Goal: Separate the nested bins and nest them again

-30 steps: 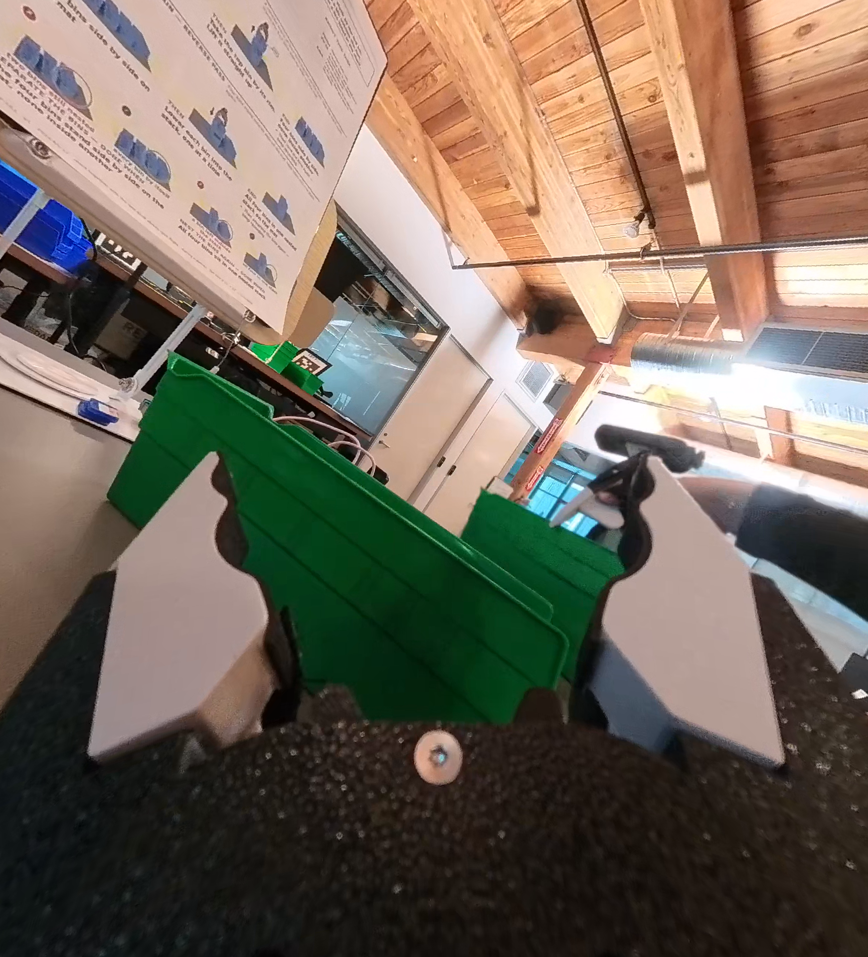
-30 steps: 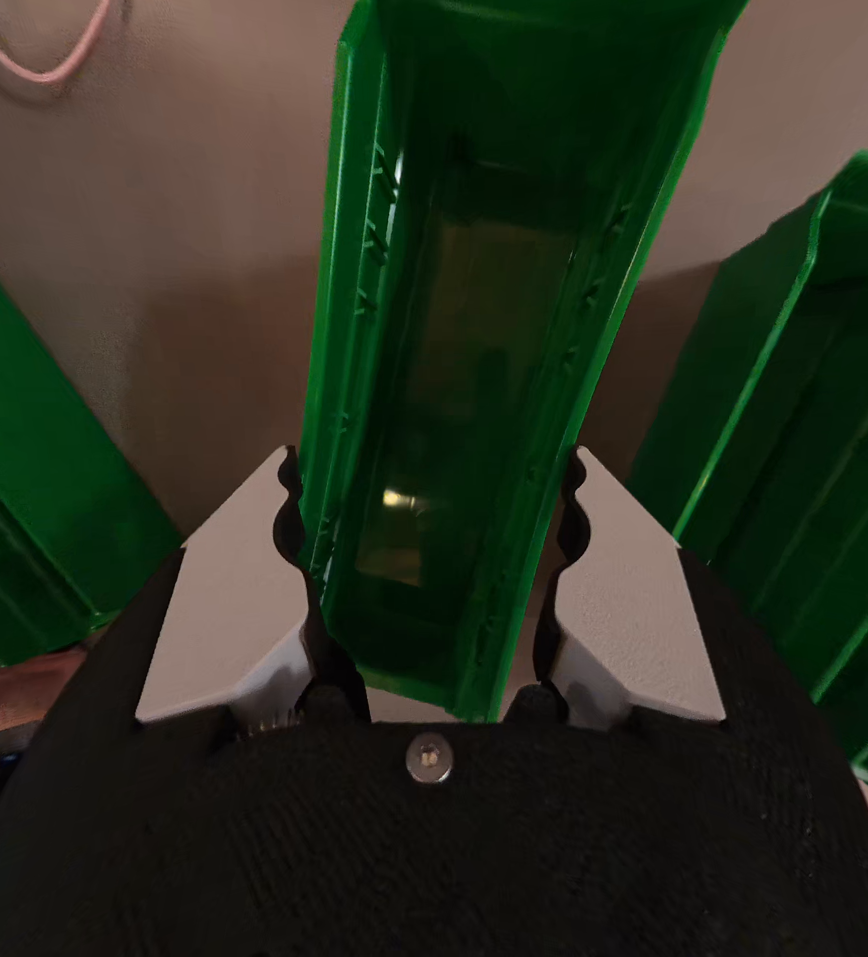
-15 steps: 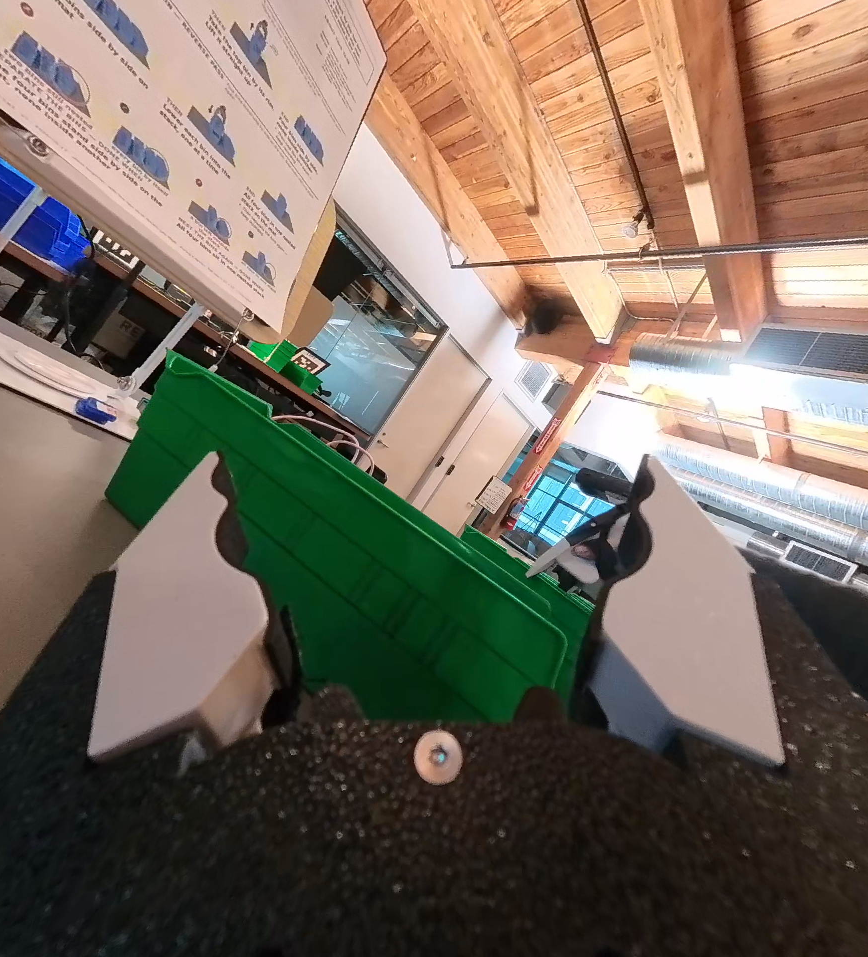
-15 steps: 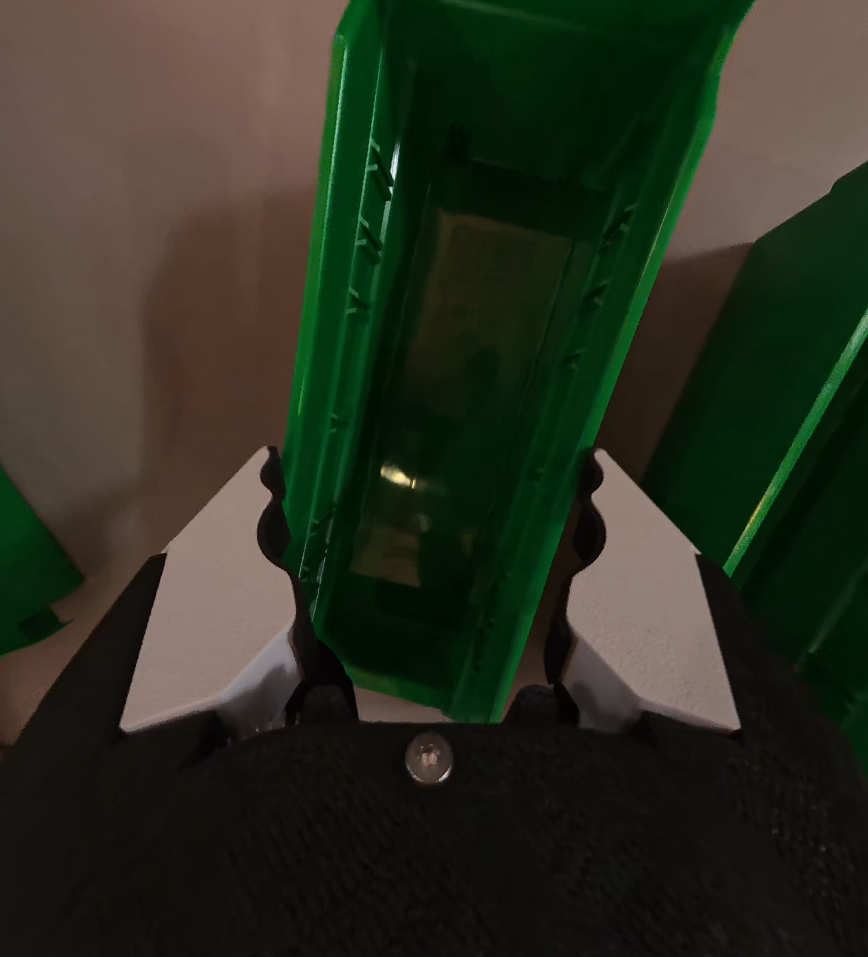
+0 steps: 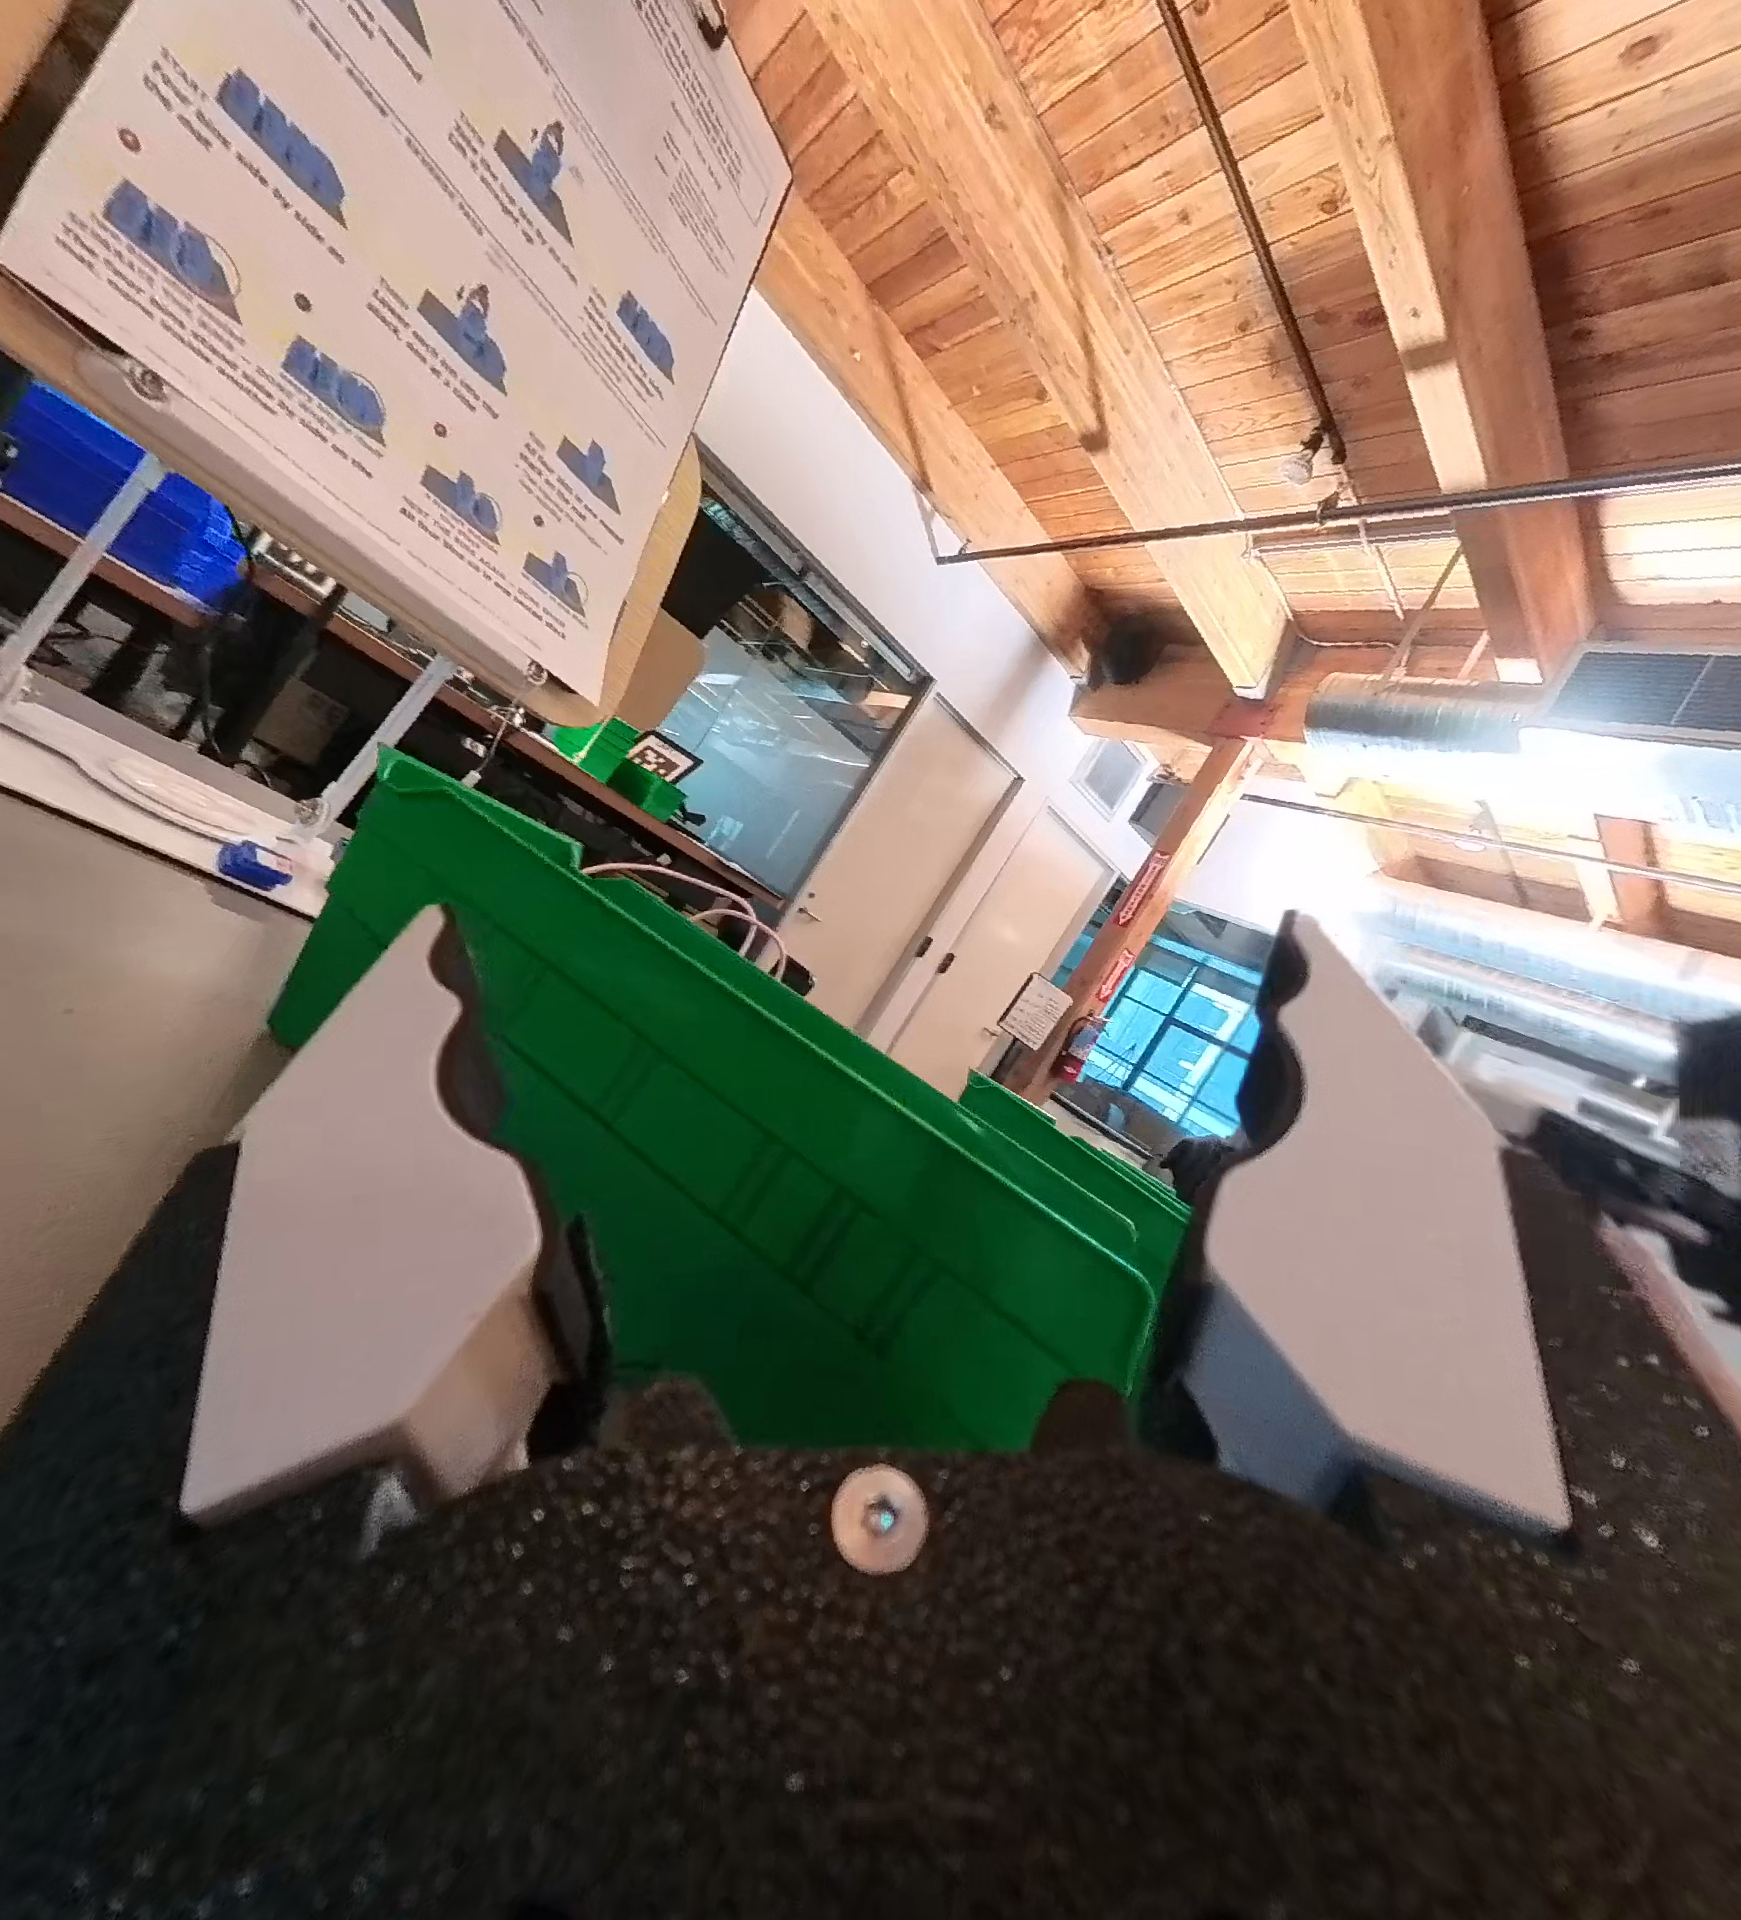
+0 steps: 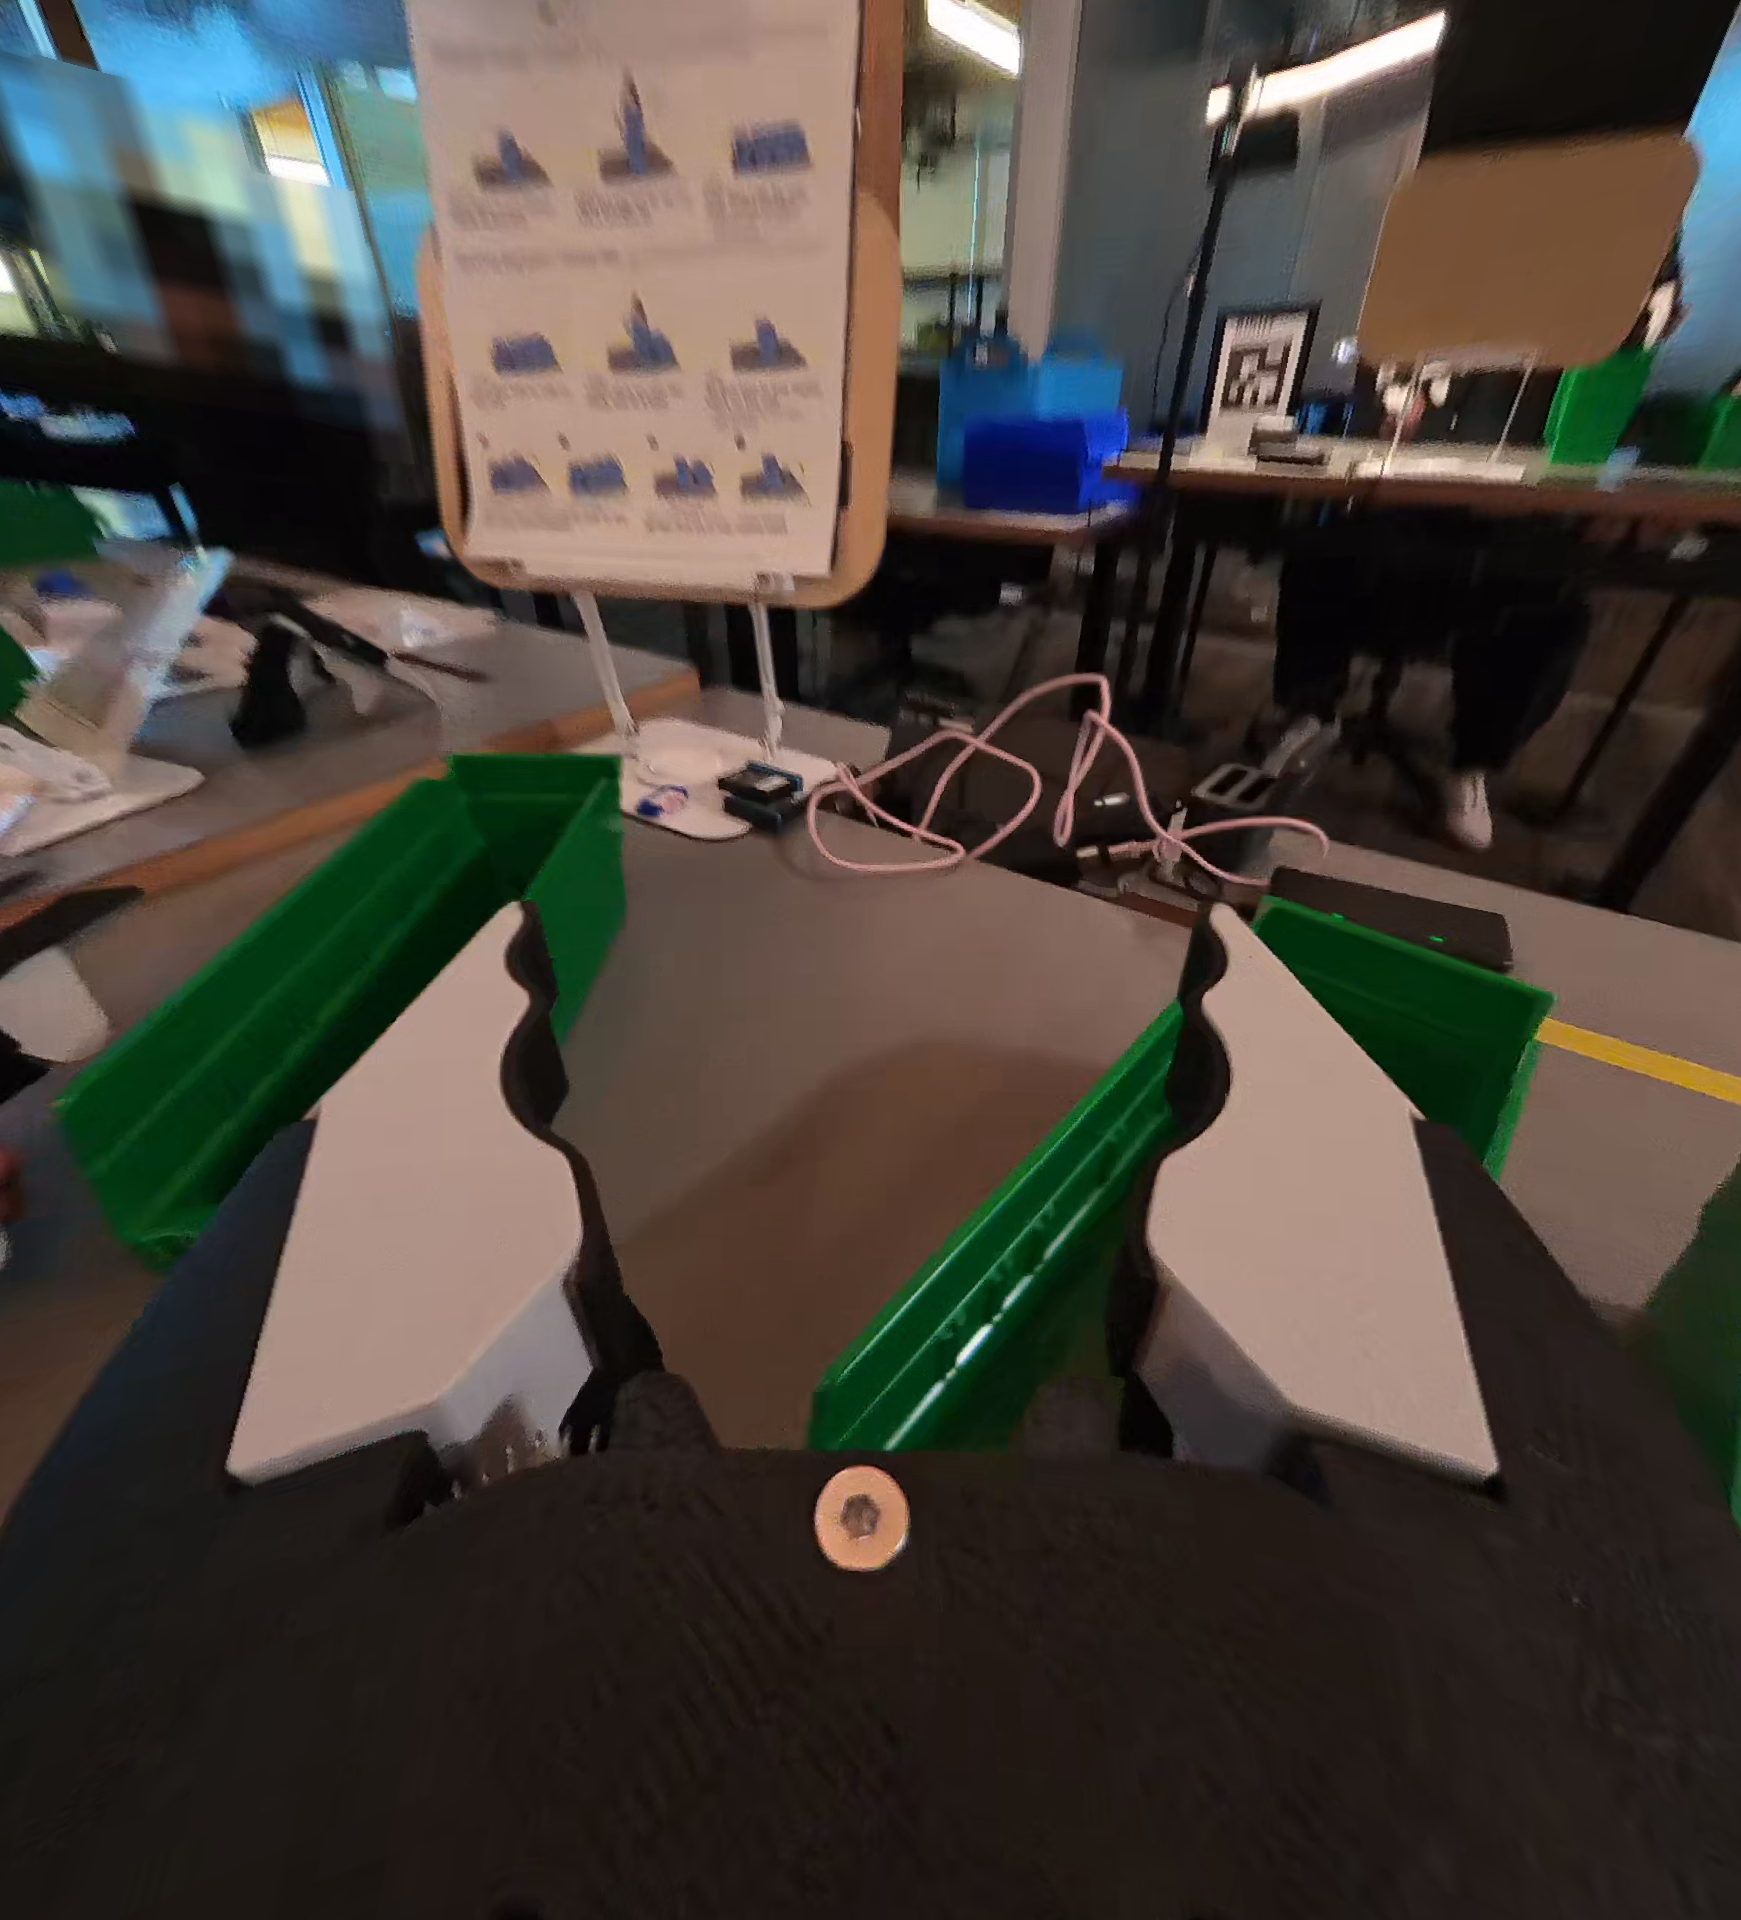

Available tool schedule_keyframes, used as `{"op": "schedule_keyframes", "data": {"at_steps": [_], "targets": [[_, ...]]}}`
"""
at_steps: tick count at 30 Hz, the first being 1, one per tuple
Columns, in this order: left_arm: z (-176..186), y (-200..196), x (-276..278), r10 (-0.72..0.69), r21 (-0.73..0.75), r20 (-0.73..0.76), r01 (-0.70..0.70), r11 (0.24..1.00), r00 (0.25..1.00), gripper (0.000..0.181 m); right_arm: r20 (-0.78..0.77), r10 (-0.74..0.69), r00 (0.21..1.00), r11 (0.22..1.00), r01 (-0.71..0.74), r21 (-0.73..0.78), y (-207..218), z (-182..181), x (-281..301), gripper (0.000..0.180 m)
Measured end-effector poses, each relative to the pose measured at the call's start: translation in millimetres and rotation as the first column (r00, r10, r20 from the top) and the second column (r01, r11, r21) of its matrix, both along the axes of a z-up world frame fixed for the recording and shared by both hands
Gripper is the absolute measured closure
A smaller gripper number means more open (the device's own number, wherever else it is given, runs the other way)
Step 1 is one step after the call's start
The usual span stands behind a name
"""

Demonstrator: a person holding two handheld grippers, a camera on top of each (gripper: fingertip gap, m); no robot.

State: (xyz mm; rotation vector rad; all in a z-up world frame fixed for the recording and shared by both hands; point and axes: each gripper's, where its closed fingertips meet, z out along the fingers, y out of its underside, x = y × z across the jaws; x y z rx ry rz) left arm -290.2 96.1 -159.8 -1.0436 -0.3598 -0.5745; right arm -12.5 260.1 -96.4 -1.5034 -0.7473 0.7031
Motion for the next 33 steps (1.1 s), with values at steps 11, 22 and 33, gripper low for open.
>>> {"op": "schedule_keyframes", "data": {"at_steps": [11,22,33], "targets": [[-3,6,4,0.008,-0.042,-0.037,-0.010,0.999,0.999,0.038,-0.206,0.033,0.978,0.996,-0.016,0.084,-58,-72,13,0.094],[-3,6,5,-0.001,-0.039,-0.034,-0.001,0.999,0.999,0.039,0.435,0.422,0.795,0.886,-0.260,-0.384,-55,-90,-167,0.073],[-5,8,5,-0.043,-0.043,-0.009,0.043,0.998,0.999,0.039,0.670,0.426,0.608,0.805,0.084,-0.588,1,-132,-221,0.176]]}}
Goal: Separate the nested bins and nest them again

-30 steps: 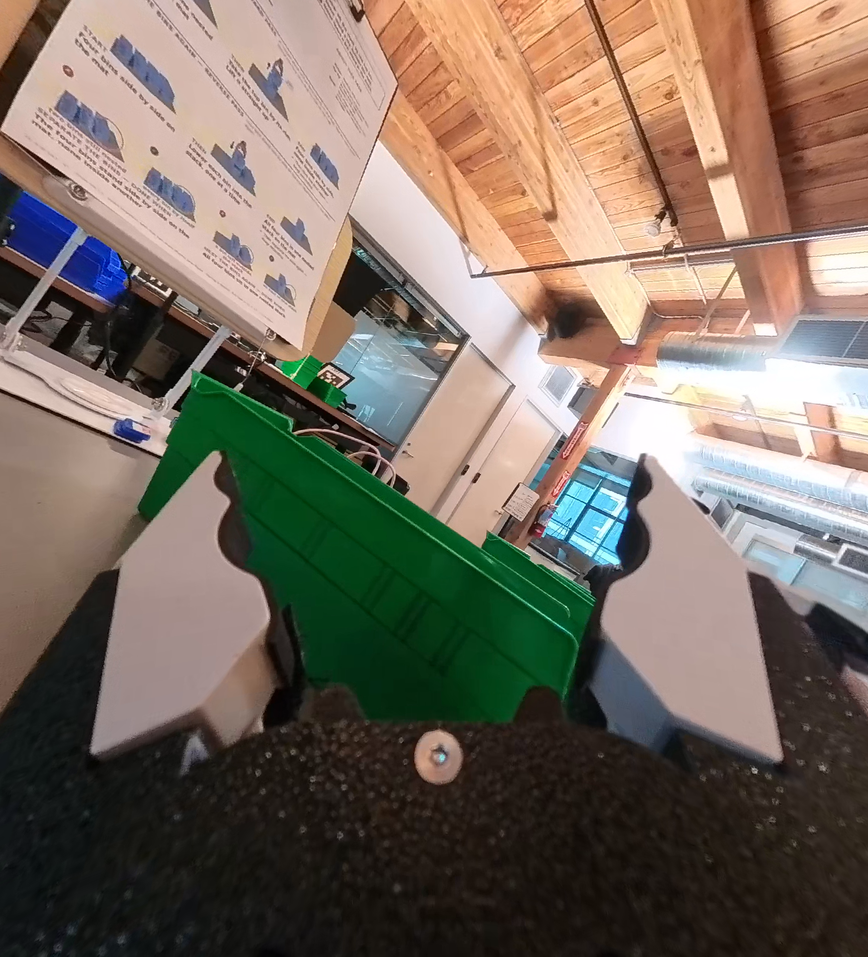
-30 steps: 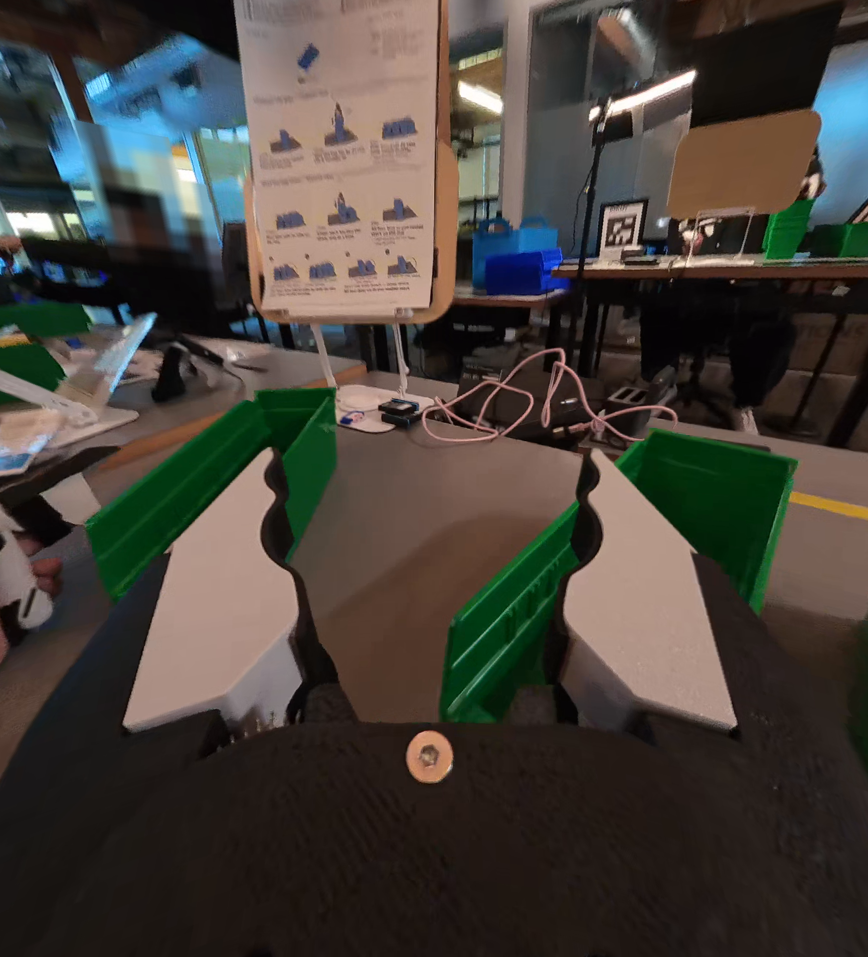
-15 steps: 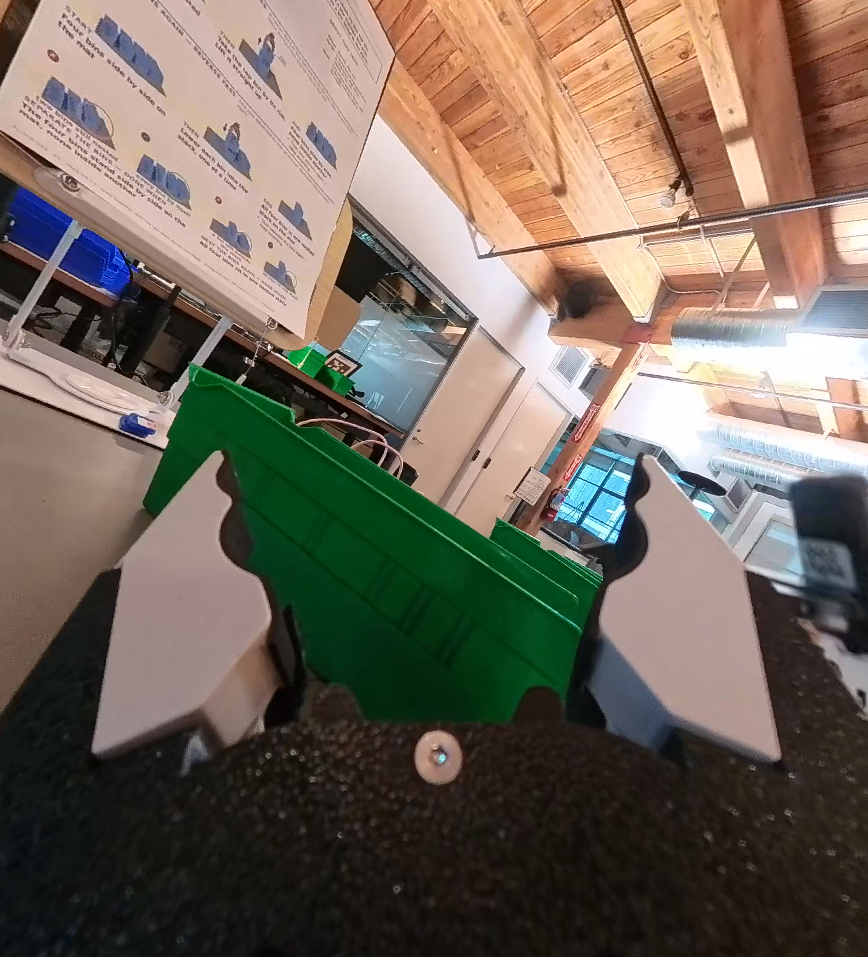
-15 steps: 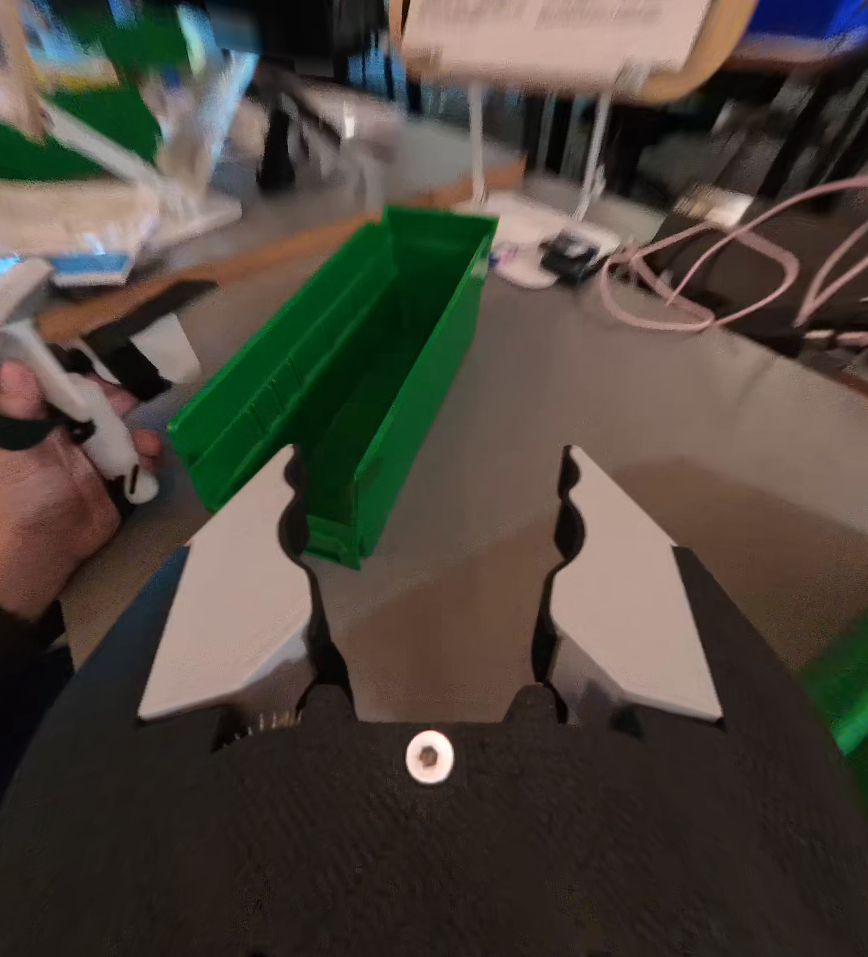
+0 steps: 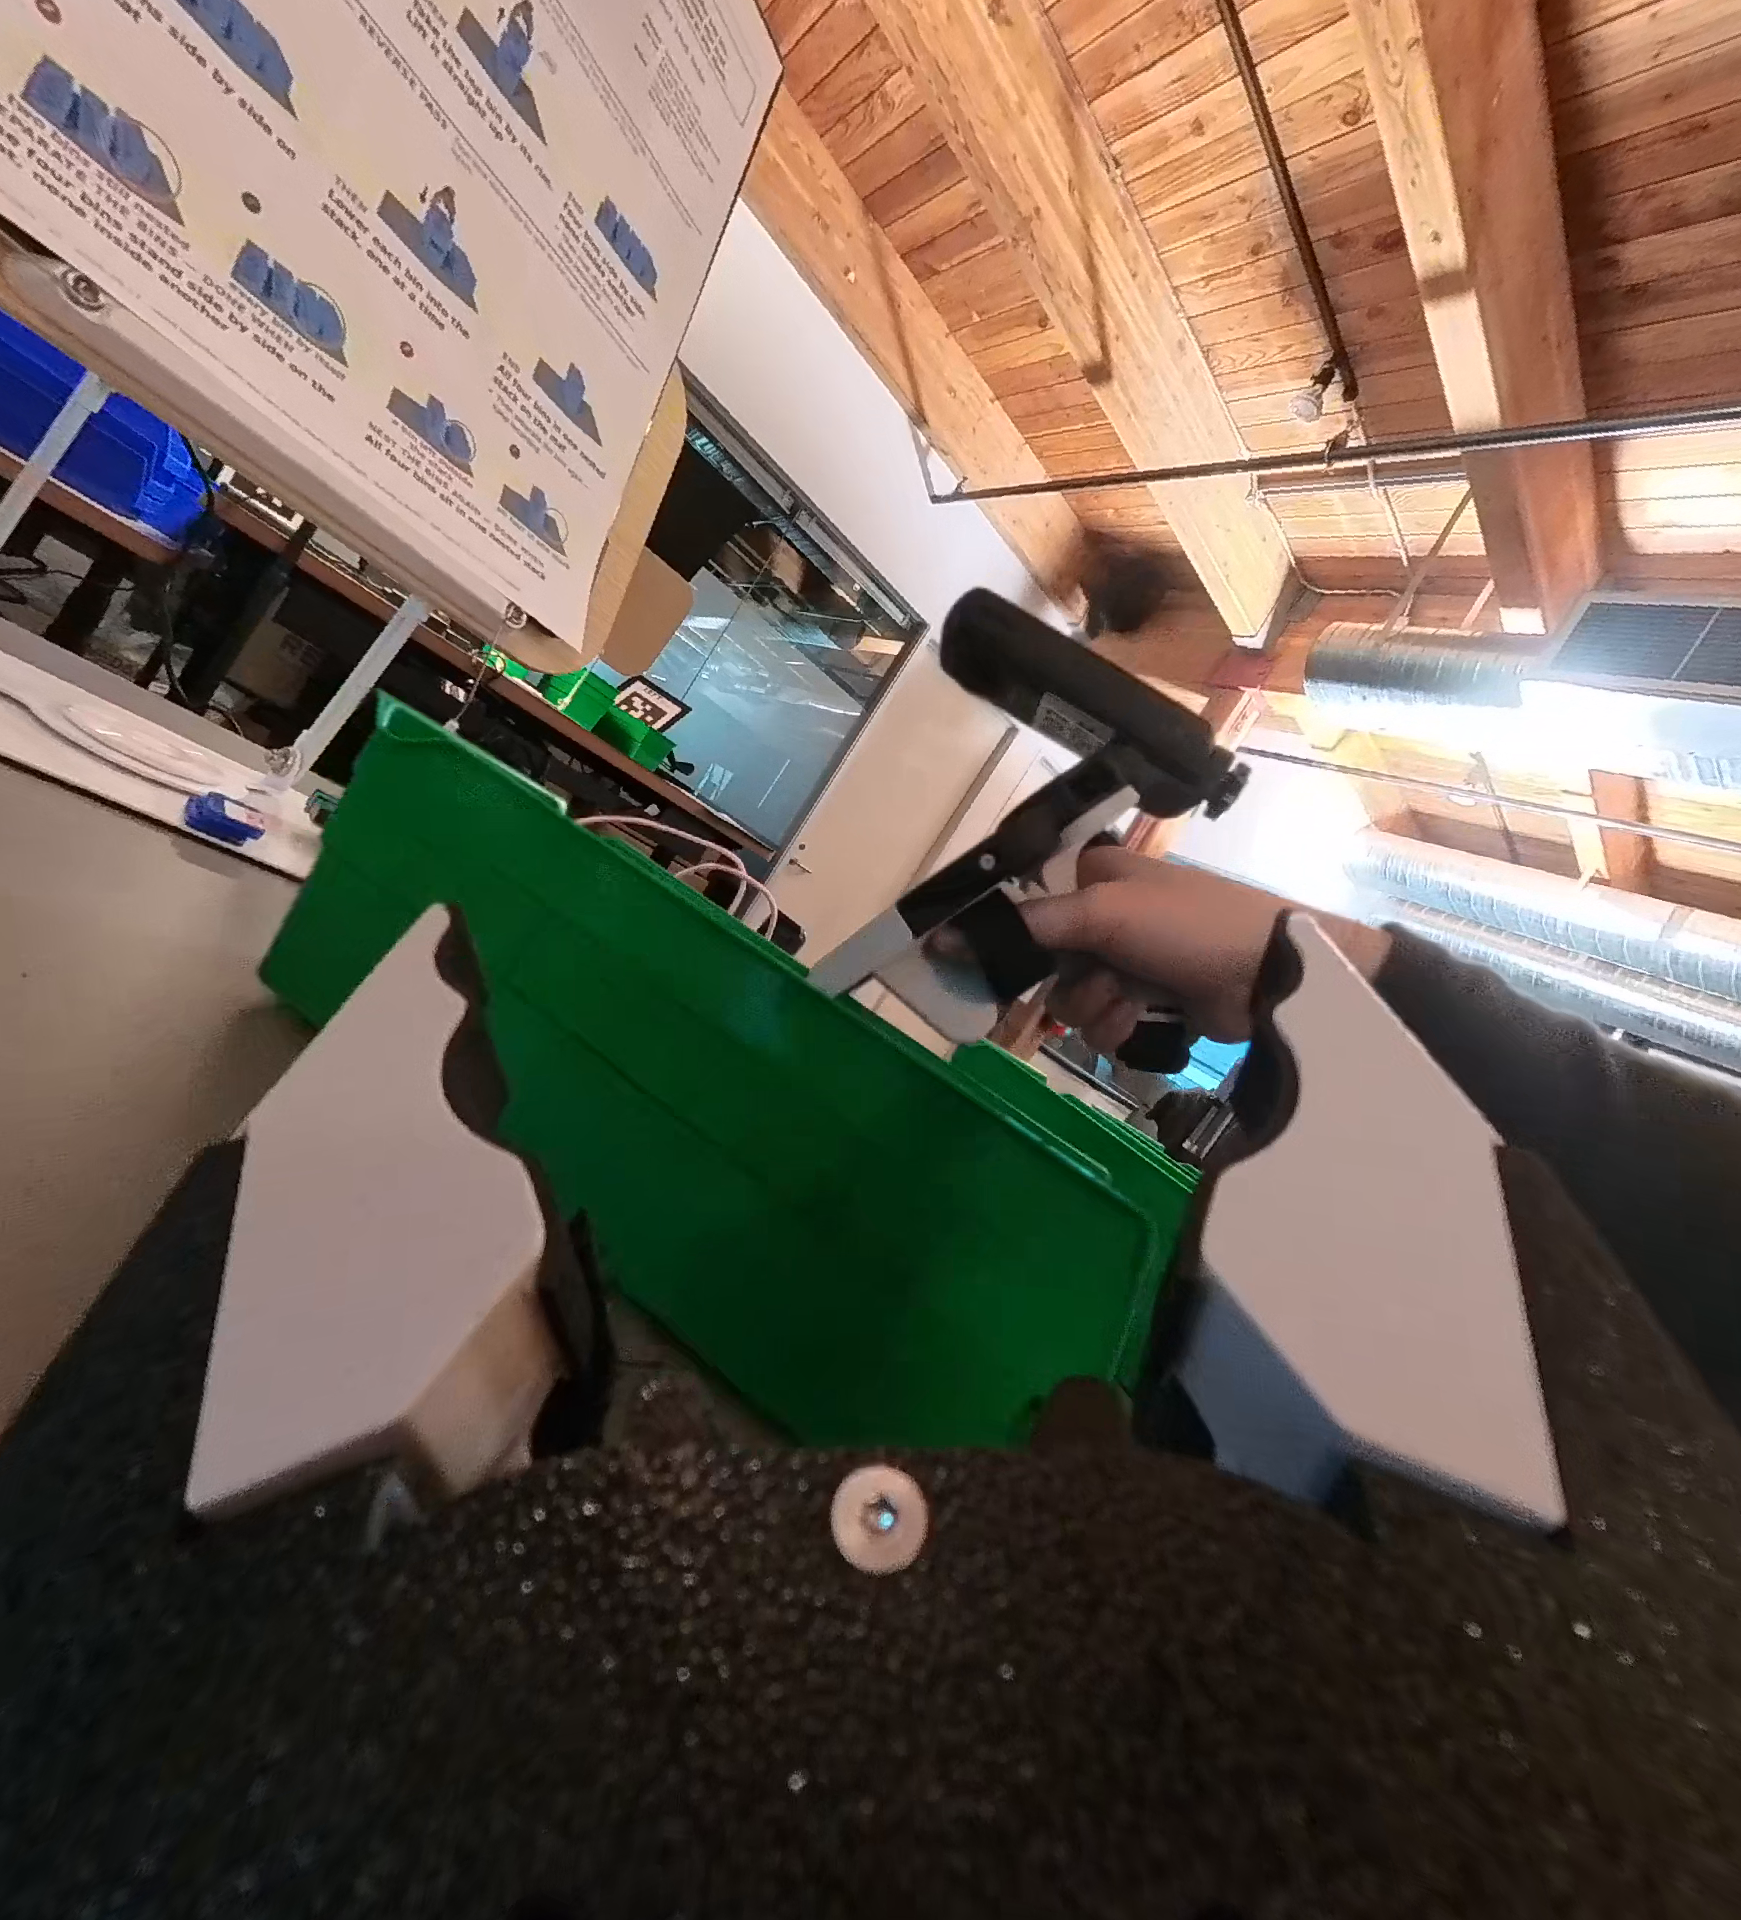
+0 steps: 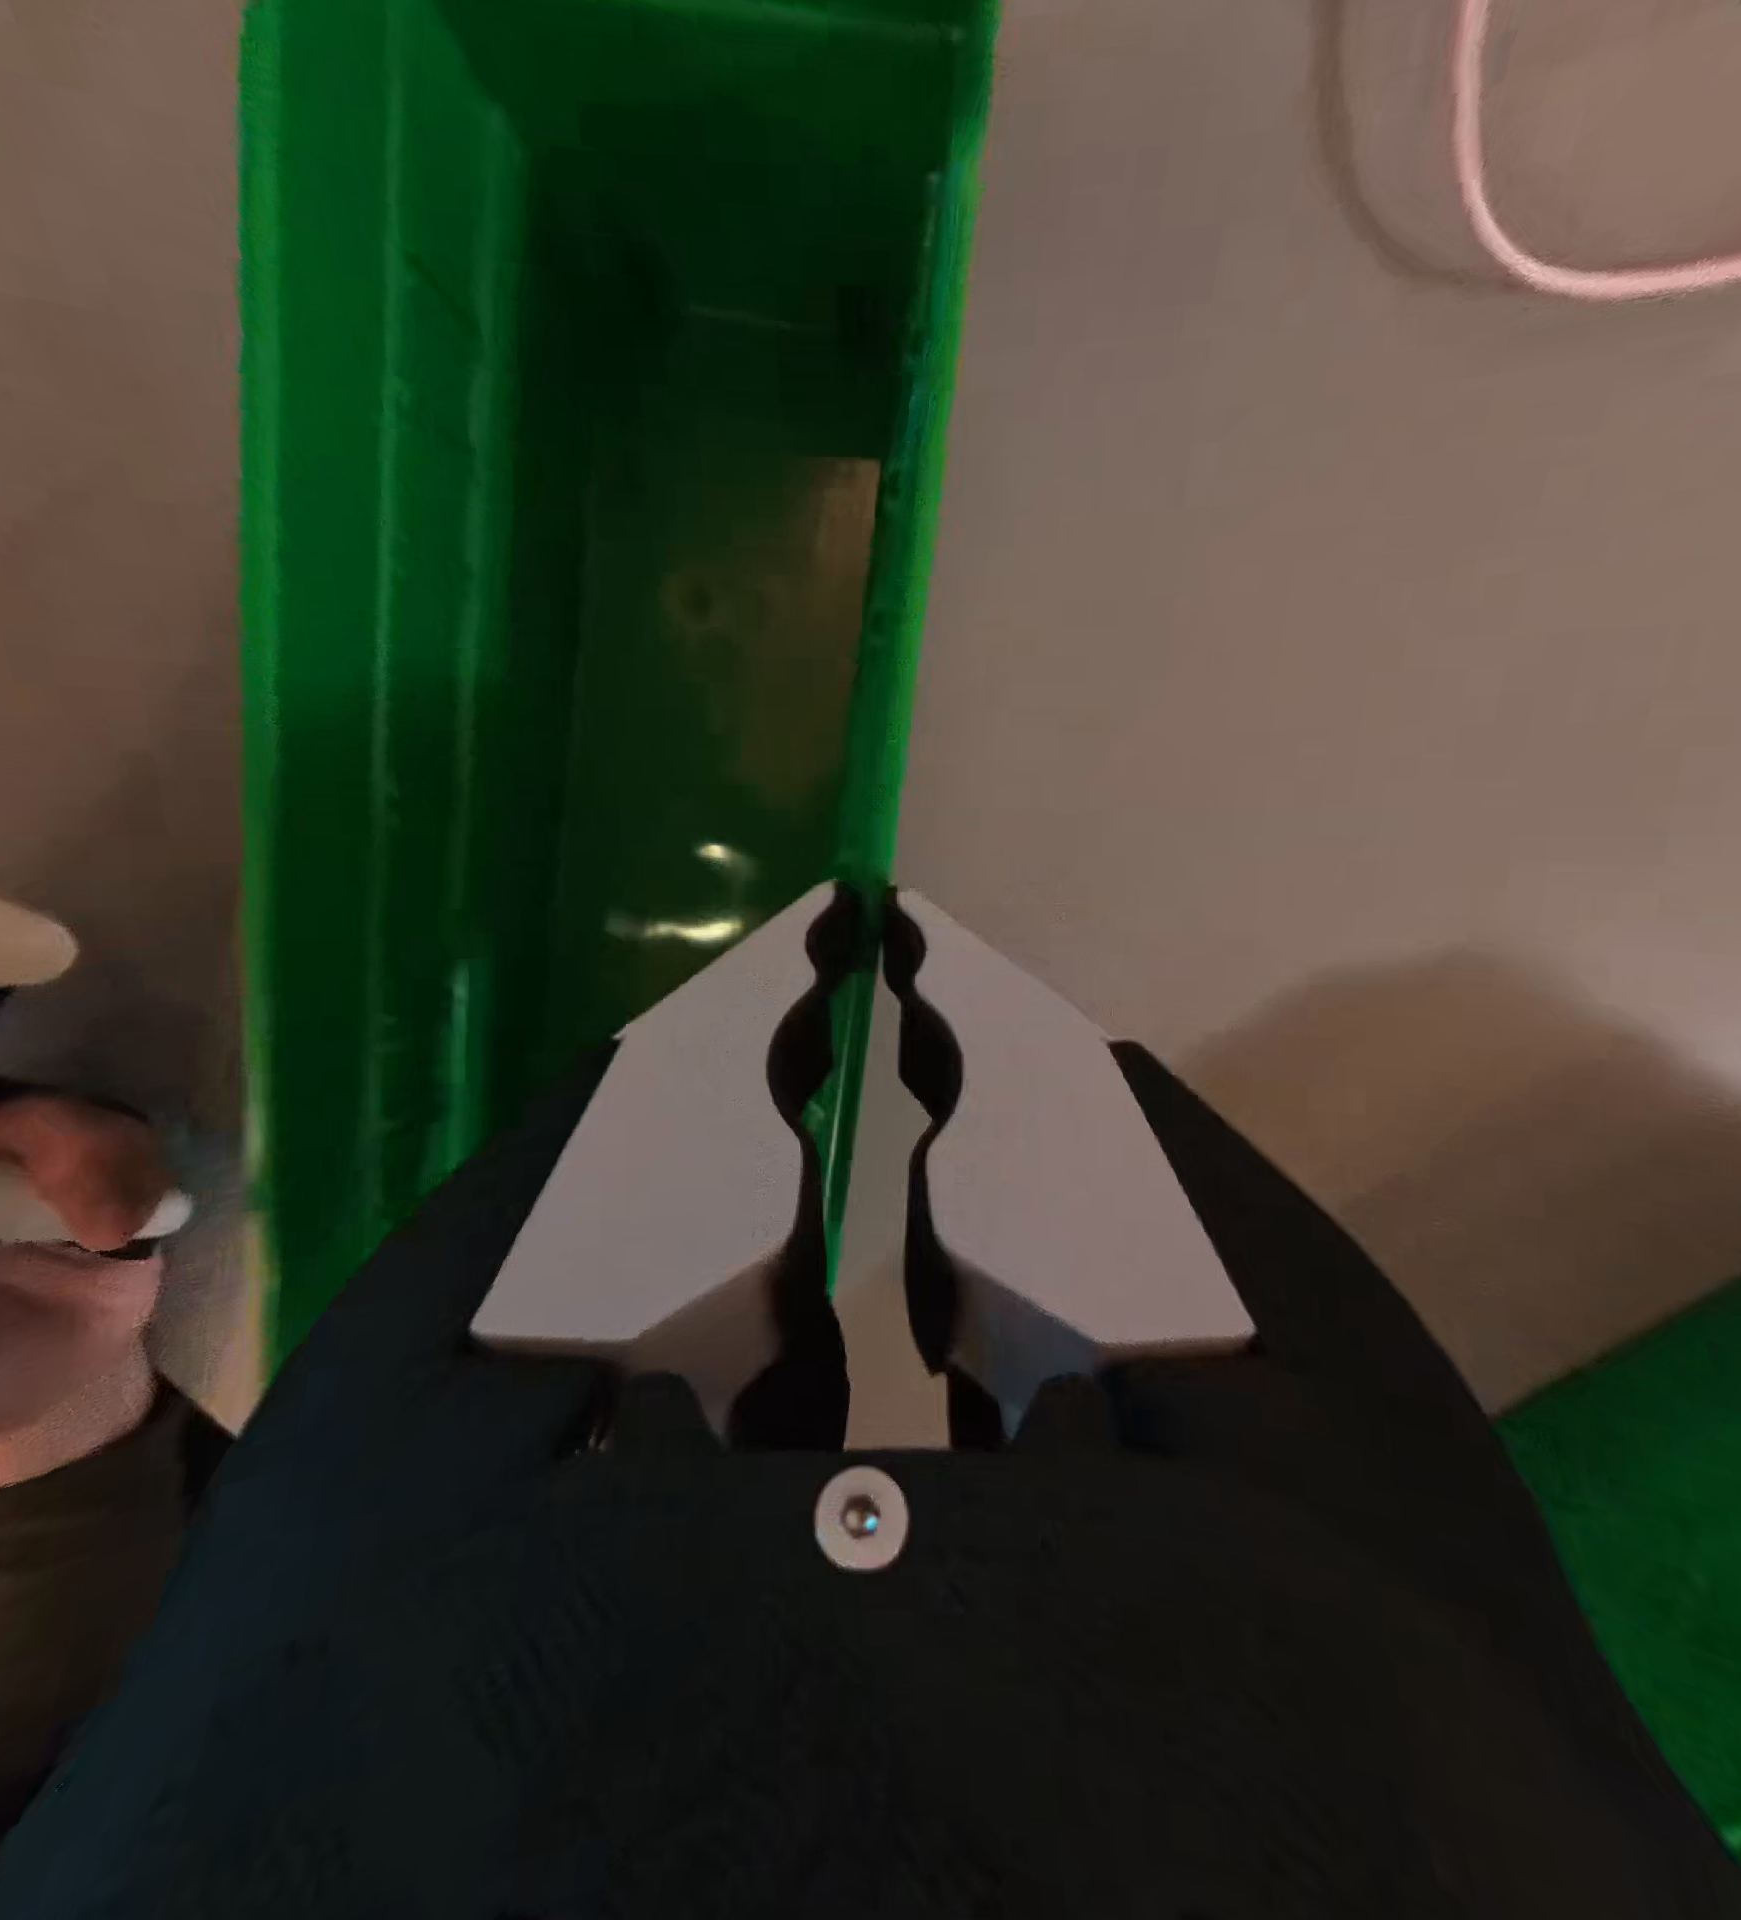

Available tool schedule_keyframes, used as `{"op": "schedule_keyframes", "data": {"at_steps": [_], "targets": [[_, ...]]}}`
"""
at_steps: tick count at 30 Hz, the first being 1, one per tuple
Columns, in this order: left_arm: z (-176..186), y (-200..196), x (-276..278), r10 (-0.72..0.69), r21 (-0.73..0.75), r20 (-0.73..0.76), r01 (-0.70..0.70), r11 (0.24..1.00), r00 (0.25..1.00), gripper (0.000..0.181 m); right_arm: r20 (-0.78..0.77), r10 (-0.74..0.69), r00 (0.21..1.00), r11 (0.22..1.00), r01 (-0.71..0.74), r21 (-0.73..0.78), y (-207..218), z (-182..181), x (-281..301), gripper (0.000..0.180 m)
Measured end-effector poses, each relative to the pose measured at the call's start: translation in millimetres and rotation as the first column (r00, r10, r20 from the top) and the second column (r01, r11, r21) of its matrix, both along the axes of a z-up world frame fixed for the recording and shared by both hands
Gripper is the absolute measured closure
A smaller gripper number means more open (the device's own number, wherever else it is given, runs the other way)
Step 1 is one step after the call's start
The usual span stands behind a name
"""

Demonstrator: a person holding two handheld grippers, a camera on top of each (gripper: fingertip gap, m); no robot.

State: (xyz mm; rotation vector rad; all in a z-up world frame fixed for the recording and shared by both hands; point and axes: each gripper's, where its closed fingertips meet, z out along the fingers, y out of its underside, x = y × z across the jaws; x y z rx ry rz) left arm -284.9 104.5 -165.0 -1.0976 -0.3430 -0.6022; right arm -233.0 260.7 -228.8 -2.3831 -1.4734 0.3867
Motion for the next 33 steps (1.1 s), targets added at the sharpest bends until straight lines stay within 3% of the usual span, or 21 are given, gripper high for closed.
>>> {"op": "schedule_keyframes", "data": {"at_steps": [6,11,20,23,25,29,33], "targets": [[-1,1,1,-0.005,-0.007,-0.001,0.005,1.000,1.000,0.039,0.018,-0.248,0.969,0.968,0.248,-0.035,49,6,60,0.178],[-1,1,0,0.000,-0.006,0.001,0.000,1.000,1.000,0.039,0.019,-0.489,0.872,0.872,0.489,-0.002,87,11,139,0.178],[-1,1,2,0.004,-0.011,-0.006,-0.004,1.000,1.000,0.040,-0.068,-0.597,0.799,0.800,0.587,-0.129,80,0,182,0.172],[-2,2,3,0.002,-0.014,-0.012,-0.002,1.000,1.000,0.039,-0.137,-0.569,0.811,0.820,0.547,-0.168,76,10,173,0.128],[-1,2,2,0.016,-0.016,-0.016,-0.016,1.000,1.000,0.039,-0.250,-0.512,0.822,0.859,0.480,-0.180,72,31,161,0.110],[-3,3,1,0.049,-0.035,-0.040,-0.051,0.998,0.998,0.037,-0.469,-0.340,0.815,0.936,0.343,-0.083,54,77,152,0.091],[5,-2,9,0.085,-0.015,-0.138,-0.088,0.996,0.987,0.039,-0.434,-0.306,0.847,0.924,0.374,0.077,67,72,185,0.062]]}}
